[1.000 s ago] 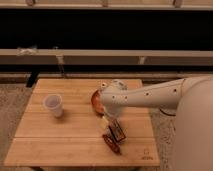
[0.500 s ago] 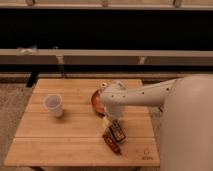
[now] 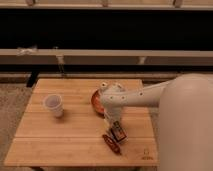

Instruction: Place the white sponge in the ceramic bowl

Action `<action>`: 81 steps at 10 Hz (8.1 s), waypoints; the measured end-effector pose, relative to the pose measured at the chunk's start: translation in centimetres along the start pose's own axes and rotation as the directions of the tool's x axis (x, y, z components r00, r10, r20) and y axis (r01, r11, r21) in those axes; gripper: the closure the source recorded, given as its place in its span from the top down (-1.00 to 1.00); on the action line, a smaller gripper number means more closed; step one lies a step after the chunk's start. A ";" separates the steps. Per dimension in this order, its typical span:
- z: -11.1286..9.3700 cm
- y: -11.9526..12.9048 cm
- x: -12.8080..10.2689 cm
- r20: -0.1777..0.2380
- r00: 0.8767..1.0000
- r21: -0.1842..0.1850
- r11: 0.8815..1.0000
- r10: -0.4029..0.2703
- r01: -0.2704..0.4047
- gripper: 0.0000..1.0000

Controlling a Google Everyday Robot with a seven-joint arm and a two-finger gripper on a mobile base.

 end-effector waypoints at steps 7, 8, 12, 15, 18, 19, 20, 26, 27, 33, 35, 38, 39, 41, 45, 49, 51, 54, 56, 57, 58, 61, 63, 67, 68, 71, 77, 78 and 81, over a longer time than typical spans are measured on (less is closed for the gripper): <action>-5.4 0.5 0.5 0.126 0.991 -0.038 0.998 -0.043 0.048 -1.00; -7.2 1.2 0.1 0.192 0.977 -0.051 0.993 -0.096 0.108 -1.00; -8.4 5.7 -1.9 0.406 0.864 -0.099 0.926 -0.296 0.364 -0.49; -7.5 6.6 -3.3 0.519 0.775 -0.100 0.874 -0.361 0.475 0.16; -7.0 6.4 -4.1 0.594 0.722 -0.095 0.860 -0.355 0.501 0.60; -7.0 6.4 -4.3 0.600 0.719 -0.098 0.859 -0.351 0.502 0.60; -6.9 6.3 -4.4 0.605 0.717 -0.101 0.861 -0.345 0.499 0.60; -7.3 6.3 -4.6 0.634 0.703 -0.110 0.862 -0.323 0.495 0.60; -7.6 6.4 -4.6 0.637 0.699 -0.106 0.862 -0.325 0.497 0.60; -7.9 8.2 -2.5 0.590 0.714 -0.075 0.856 -0.376 0.512 0.60; -7.2 10.2 -3.3 0.556 0.707 -0.039 0.835 -0.437 0.548 0.60; -7.3 12.3 -5.2 0.517 0.671 0.029 0.795 -0.531 0.606 0.60; -7.3 12.7 -5.5 0.507 0.660 0.046 0.783 -0.554 0.621 0.60; -7.0 13.3 -6.2 0.478 0.637 0.077 0.751 -0.605 0.655 0.60; -5.1 14.1 -7.8 0.417 0.607 0.103 0.699 -0.676 0.708 0.60; -3.7 13.6 -9.8 0.374 0.586 0.124 0.664 -0.719 0.737 0.60; -3.2 13.5 -10.4 0.349 0.570 0.141 0.643 -0.744 0.753 0.60; -2.2 14.0 -11.2 0.271 0.562 0.179 0.614 -0.782 0.768 0.60; -1.7 14.3 -11.6 0.202 0.563 0.207 0.597 -0.802 0.776 0.60; -1.6 14.4 -11.7 0.183 0.563 0.214 0.591 -0.806 0.777 0.60; -1.5 14.4 -11.9 0.156 0.562 0.226 0.583 -0.812 0.780 0.60; -1.3 13.5 -12.0 0.102 0.562 0.247 0.568 -0.821 0.785 0.60; -1.2 12.5 -11.9 0.073 0.566 0.256 0.564 -0.821 0.785 0.60; -1.1 11.3 -11.5 0.035 0.564 0.259 0.553 -0.825 0.792 0.25; -1.1 11.3 -11.4 0.034 0.564 0.259 0.552 -0.825 0.793 0.05; -1.4 11.2 -11.4 0.035 0.561 0.259 0.550 -0.827 0.794 -0.56; -2.7 10.8 -11.6 0.056 0.567 0.281 0.558 -0.822 0.781 -1.00; -3.4 10.5 -11.7 0.075 0.573 0.293 0.568 -0.816 0.769 -1.00; -5.9 9.6 -12.5 0.143 0.590 0.310 0.602 -0.794 0.736 -1.00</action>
